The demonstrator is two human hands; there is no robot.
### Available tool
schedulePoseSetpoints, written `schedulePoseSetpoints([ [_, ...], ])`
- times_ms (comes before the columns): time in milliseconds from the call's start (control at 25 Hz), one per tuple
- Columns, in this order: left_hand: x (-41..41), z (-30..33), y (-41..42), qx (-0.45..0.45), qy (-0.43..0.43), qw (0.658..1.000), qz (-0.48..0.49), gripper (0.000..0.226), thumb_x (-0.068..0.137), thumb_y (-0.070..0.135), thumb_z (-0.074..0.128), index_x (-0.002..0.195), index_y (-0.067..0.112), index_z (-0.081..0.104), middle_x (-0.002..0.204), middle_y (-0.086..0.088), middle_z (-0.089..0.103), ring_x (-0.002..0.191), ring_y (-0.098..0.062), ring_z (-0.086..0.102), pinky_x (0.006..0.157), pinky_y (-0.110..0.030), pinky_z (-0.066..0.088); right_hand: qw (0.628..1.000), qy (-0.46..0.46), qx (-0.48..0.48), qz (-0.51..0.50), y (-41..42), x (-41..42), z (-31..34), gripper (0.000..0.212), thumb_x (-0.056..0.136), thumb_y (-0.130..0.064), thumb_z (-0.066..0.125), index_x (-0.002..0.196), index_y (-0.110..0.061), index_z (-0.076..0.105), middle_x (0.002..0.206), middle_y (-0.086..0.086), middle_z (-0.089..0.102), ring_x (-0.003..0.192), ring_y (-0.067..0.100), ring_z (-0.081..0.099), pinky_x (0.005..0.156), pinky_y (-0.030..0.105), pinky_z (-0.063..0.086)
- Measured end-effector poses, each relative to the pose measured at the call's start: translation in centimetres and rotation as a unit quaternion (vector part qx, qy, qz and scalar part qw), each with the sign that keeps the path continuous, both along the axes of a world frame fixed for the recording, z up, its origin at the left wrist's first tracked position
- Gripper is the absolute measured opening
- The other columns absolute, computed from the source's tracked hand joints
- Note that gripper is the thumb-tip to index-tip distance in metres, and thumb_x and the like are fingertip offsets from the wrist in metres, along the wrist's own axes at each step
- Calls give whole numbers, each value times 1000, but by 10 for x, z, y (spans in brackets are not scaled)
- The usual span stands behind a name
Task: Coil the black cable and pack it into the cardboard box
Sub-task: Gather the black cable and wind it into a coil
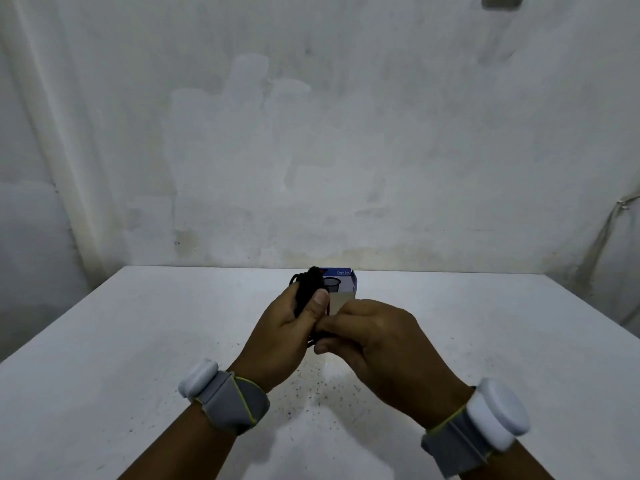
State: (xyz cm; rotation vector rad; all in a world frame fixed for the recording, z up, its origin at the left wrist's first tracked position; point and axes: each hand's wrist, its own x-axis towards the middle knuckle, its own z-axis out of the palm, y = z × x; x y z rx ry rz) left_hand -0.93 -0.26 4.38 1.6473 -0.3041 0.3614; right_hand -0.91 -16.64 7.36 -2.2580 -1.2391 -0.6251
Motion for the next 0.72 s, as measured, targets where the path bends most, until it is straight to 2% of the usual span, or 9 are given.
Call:
schedulePoseSetpoints([
  [80,-3,4,-2,-10,45,998,-37,42,91,50,39,108,21,65,91,6,74,88,-8,68,70,-13,50,998,39,39,18,-4,2,1,16,88,-27,67,101,-21,74,90,-4,74,78,-1,56,76,2,35],
  [200,-8,10,-5,41,88,992,-79,60,90,62,28,91,17,69,71,-7,71,69,-18,69,60,-18,51,994,49,93,17,-11,9,0,16,84,-21,73,99,-17,73,91,-2,71,80,1,55,74,5,42],
  [280,-9,14,-7,64,106,989,-83,70,88,67,23,86,14,69,57,-4,65,56,-18,65,52,-20,49,990,61,129,14,-12,12,-2,17,81,-21,75,98,-16,73,94,-3,66,86,9,57,76,11,45],
  [360,-9,16,-9,71,112,989,-72,72,86,71,23,76,16,69,51,-2,61,51,-19,62,50,-21,47,987,71,143,21,-11,12,-6,16,83,-25,72,97,-18,70,105,-4,62,102,14,55,84,20,46],
  [440,-11,17,-11,57,138,986,-69,72,79,79,26,66,21,66,47,-1,59,45,-20,58,48,-24,46,980,130,138,67,-10,11,-11,11,88,-27,64,98,-22,62,114,-3,62,111,14,56,90,27,48],
  [520,-12,17,-12,28,178,980,-83,73,74,83,28,66,22,67,44,-3,55,39,-22,54,45,-26,46,960,219,137,106,-8,9,-14,8,94,-28,55,101,-24,56,98,-4,68,93,15,66,81,36,55],
  [560,-13,17,-13,11,196,976,-93,73,74,83,29,68,22,69,43,-4,54,37,-22,52,44,-25,46,956,233,140,105,-7,9,-16,9,95,-29,52,103,-25,55,87,-7,69,84,14,67,76,37,56],
  [640,-14,18,-14,-9,219,970,-101,74,72,83,30,64,21,69,44,-6,53,38,-23,54,44,-25,47,963,206,152,89,-4,10,-21,12,97,-31,48,105,-25,56,79,-11,66,76,14,67,71,34,56],
  [720,-12,18,-14,-3,233,968,-90,74,74,81,32,62,19,68,48,-7,56,44,-25,58,51,-29,51,968,168,176,66,0,11,-27,13,97,-31,48,103,-25,59,78,-13,64,76,12,65,69,28,54],
])
